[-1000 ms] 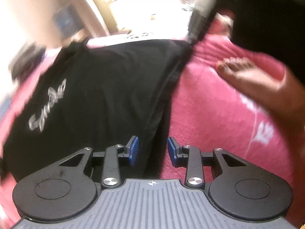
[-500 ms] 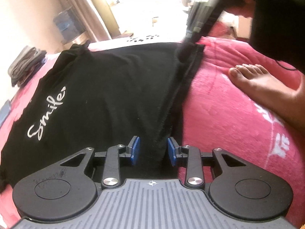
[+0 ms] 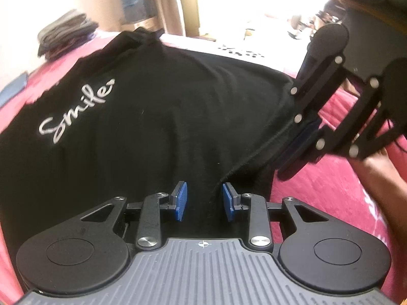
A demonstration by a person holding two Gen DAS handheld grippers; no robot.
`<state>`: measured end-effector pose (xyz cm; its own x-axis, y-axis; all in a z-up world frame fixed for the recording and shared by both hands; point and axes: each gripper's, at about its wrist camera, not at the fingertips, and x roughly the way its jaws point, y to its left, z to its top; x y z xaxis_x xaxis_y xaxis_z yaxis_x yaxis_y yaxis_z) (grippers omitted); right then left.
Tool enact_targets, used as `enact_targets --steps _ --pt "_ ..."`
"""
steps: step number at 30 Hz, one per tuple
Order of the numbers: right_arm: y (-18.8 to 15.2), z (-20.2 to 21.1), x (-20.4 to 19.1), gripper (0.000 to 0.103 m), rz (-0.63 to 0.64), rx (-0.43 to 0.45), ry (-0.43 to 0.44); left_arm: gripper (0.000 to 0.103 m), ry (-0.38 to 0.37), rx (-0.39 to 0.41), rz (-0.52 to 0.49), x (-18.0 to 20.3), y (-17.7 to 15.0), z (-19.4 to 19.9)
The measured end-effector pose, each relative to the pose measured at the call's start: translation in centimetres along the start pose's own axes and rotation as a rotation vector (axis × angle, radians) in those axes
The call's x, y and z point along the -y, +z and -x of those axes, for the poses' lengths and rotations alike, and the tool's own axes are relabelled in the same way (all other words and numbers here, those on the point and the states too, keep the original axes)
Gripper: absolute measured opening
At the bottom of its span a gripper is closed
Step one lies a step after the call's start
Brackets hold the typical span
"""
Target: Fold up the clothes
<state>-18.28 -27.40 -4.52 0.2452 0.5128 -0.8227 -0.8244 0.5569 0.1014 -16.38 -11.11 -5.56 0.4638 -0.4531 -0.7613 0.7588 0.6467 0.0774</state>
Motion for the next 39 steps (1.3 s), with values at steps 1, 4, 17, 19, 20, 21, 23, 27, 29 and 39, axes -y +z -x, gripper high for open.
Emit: enact_targets --steps 1,4,17,19,20,21,23,27,29,39 --pt "0.1 -0.2 -0.1 0.006 0.004 0.001 -0.004 0.031 0.002 -0.001 0.014 -0.1 0.0 -0.1" --pt "0.4 -0.7 -0.4 0.006 0.015 0.005 -0.015 0.031 0.010 0.003 0.040 -0.4 0.0 -0.1" --pt "0.1 -1.0 0.8 0.039 -0.159 0.004 -0.021 0.032 0.026 0.014 0.097 -0.9 -0.2 -0.4" --pt "-0.4 -0.4 1.8 0.042 -0.218 -0.006 -0.043 0.032 0.029 0.014 0.096 -0.9 -0.2 -0.4" --pt "-0.7 -0.1 2.3 0.042 -0.246 -0.012 -0.056 0.033 0.030 0.014 0.097 -0.9 -0.2 -0.4" --pt "-0.9 0.2 2.8 0.042 -0.273 -0.017 -0.070 0.033 0.032 0.014 0.098 -0.9 -0.2 -0.4" --pt "-1.8 1.2 3.8 0.045 -0.319 -0.024 -0.128 0.033 0.035 0.014 0.097 -0.9 -0.2 -0.5" --pt "-3.4 3.2 6.1 0.045 -0.425 -0.027 -0.236 0.033 0.040 0.014 0.094 -0.9 -0.1 -0.5" --pt "-4.1 4.1 7.1 0.045 -0.480 -0.014 -0.275 0.034 0.045 0.013 0.095 -0.9 -0.1 -0.5" --pt "-4.1 6.1 7.3 0.045 -0.369 0.072 -0.319 0.034 0.075 -0.006 0.119 -1.2 0.3 -0.9"
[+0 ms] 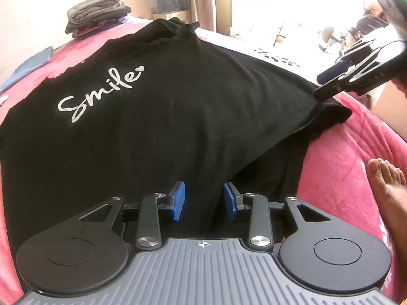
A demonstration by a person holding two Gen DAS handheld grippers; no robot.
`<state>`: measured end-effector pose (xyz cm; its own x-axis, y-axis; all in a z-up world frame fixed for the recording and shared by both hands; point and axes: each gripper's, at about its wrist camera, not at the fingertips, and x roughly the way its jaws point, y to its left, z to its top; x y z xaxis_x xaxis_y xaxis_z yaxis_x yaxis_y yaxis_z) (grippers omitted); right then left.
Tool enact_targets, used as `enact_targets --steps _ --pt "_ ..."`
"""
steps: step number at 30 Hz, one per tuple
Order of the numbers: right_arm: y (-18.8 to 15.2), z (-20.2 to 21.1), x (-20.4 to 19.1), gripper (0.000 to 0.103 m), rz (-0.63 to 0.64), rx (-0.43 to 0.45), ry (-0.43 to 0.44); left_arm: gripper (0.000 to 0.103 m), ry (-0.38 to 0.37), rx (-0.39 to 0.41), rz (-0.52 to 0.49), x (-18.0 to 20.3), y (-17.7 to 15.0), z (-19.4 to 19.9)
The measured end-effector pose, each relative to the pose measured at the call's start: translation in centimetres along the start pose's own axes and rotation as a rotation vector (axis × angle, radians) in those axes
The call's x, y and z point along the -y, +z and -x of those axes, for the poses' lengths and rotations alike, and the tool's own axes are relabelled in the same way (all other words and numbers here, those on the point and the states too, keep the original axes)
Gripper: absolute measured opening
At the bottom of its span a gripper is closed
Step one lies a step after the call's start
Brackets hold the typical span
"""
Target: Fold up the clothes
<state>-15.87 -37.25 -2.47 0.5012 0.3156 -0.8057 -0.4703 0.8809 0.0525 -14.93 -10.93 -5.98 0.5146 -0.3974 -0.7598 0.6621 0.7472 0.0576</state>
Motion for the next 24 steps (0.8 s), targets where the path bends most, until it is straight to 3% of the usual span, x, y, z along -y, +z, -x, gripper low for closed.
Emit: enact_targets --steps 2,6,11,16,20,24 --pt "0.1 0.3 0.0 0.044 0.032 0.021 0.001 0.034 0.006 -0.005 0.005 0.0 0.1 -0.1" --pt "-0.4 1.6 -2.5 0.039 0.238 0.040 0.109 0.034 0.010 -0.009 0.009 -0.1 0.2 -0.4" --pt "-1.4 1.1 -5.8 0.037 0.446 -0.005 0.196 0.034 0.011 -0.012 0.016 -0.1 0.3 -0.5" --pt "-1.2 -1.4 -5.3 0.036 0.437 -0.071 0.164 0.034 0.015 -0.013 0.016 0.1 0.3 -0.5" --pt "0.3 -1.8 -3.7 0.036 0.373 -0.062 0.149 0.034 0.014 -0.013 0.017 0.0 0.4 -0.5" --pt "0.3 -2.1 -4.6 0.036 0.444 -0.064 0.157 0.034 0.013 -0.013 0.017 0.0 0.4 -0.6"
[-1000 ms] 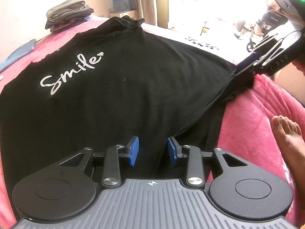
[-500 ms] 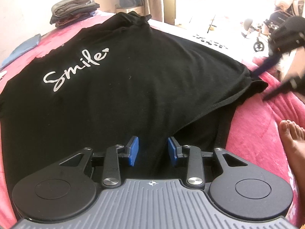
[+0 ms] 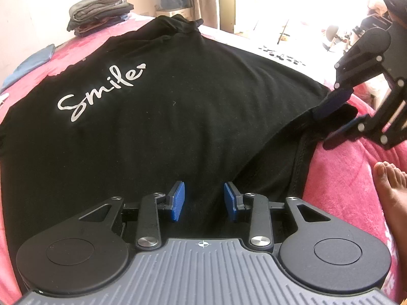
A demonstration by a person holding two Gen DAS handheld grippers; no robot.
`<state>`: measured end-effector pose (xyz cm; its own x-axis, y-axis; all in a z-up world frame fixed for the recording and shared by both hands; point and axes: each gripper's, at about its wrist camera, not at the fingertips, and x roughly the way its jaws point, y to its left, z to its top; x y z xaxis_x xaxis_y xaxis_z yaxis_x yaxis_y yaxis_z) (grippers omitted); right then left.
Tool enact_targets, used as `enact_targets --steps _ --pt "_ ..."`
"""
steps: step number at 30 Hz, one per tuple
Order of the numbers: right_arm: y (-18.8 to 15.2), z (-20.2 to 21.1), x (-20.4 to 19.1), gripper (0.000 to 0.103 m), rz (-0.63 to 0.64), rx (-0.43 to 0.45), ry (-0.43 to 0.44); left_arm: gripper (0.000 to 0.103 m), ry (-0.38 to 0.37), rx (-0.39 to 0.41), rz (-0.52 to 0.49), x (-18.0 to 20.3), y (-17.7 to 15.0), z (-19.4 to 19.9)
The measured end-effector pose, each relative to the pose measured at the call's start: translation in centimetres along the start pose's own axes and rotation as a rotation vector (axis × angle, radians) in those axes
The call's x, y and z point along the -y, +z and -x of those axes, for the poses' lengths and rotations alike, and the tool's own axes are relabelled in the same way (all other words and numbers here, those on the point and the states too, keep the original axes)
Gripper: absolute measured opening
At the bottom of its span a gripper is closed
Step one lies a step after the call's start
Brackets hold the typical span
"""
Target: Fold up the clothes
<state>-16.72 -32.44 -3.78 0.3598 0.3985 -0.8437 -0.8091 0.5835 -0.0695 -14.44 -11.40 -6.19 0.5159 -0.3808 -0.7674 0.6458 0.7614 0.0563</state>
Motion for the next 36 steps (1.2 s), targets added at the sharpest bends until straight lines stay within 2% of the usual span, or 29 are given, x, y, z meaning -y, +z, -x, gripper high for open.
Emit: enact_targets --steps 4,9,13,17,22,29,32,36 --pt "0.2 -0.6 -1.4 0.035 0.093 -0.001 -0.005 0.035 0.000 0.000 0.001 0.0 0.0 0.0" --pt "0.2 -1.4 -2.3 0.011 0.176 -0.010 -0.032 0.035 0.003 0.000 0.000 0.0 0.0 0.0" --pt "0.1 -1.9 -2.5 0.000 0.226 -0.018 -0.051 0.035 0.005 0.000 -0.002 0.1 0.0 -0.1" --pt "0.1 -0.9 -2.8 0.000 0.296 -0.037 0.010 0.035 0.003 -0.001 -0.004 0.0 0.0 0.0" --pt "-0.7 0.3 -3.1 0.000 0.404 -0.112 0.076 0.035 0.003 0.000 -0.013 0.0 0.0 0.0" --pt "-1.1 -0.7 -3.8 0.000 0.421 -0.184 0.158 0.035 0.001 0.000 -0.022 0.0 0.0 0.0" --pt "-1.2 -0.9 -3.7 0.000 0.398 -0.177 0.128 0.035 0.000 0.000 -0.025 0.0 0.0 0.0" --pt "-1.7 0.1 -3.3 0.005 0.390 -0.191 0.060 0.035 -0.002 -0.001 -0.028 0.0 0.0 0.0"
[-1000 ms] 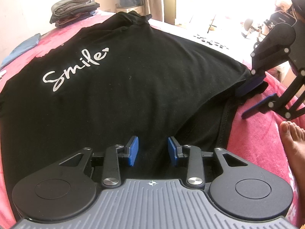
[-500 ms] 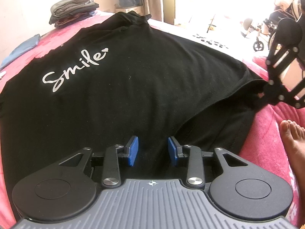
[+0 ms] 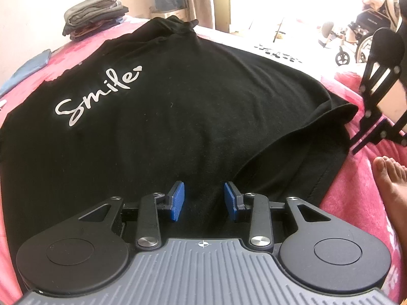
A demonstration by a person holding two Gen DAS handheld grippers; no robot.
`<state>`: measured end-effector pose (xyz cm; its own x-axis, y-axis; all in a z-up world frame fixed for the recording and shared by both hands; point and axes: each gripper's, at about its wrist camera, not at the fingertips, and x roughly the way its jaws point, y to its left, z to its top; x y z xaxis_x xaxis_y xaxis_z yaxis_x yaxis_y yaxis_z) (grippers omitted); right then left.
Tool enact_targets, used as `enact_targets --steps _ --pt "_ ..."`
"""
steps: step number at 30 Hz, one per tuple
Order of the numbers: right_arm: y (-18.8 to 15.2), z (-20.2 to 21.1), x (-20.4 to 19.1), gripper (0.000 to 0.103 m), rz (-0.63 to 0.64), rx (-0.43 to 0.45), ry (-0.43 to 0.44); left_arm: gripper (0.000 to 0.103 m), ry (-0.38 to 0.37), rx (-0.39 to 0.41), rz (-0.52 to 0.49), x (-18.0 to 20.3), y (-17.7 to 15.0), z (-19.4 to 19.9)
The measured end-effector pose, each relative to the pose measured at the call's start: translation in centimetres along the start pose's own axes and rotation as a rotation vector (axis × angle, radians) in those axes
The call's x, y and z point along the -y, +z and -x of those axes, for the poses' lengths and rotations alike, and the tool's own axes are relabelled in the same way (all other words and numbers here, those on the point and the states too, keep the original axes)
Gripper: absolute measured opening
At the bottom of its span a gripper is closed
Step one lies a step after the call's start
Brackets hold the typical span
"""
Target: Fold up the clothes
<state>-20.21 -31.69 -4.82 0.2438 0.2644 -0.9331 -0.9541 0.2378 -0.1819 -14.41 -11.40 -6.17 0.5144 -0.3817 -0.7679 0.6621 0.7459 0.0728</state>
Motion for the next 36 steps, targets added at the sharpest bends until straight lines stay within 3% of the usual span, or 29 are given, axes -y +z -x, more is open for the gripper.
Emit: enact_targets --steps 3,7,11,17,36 --pt "-0.5 0.7 0.1 0.013 -0.011 -0.019 -0.046 0.035 -0.001 0.000 -0.002 0.0 0.0 0.0" --pt "-1.4 1.2 0.0 0.013 0.000 -0.045 -0.118 0.035 0.001 -0.002 -0.003 0.0 0.0 0.0" --pt "-1.4 1.0 -0.7 0.013 0.024 -0.030 -0.102 0.035 0.002 -0.004 -0.005 0.1 0.1 0.0" --pt "-1.6 0.0 0.5 0.013 0.015 -0.080 -0.196 0.035 0.005 -0.006 -0.006 0.1 0.1 -0.1" --pt "-2.0 -1.3 1.2 0.015 0.083 -0.100 -0.128 0.037 0.012 -0.006 -0.015 0.3 0.0 -0.1"
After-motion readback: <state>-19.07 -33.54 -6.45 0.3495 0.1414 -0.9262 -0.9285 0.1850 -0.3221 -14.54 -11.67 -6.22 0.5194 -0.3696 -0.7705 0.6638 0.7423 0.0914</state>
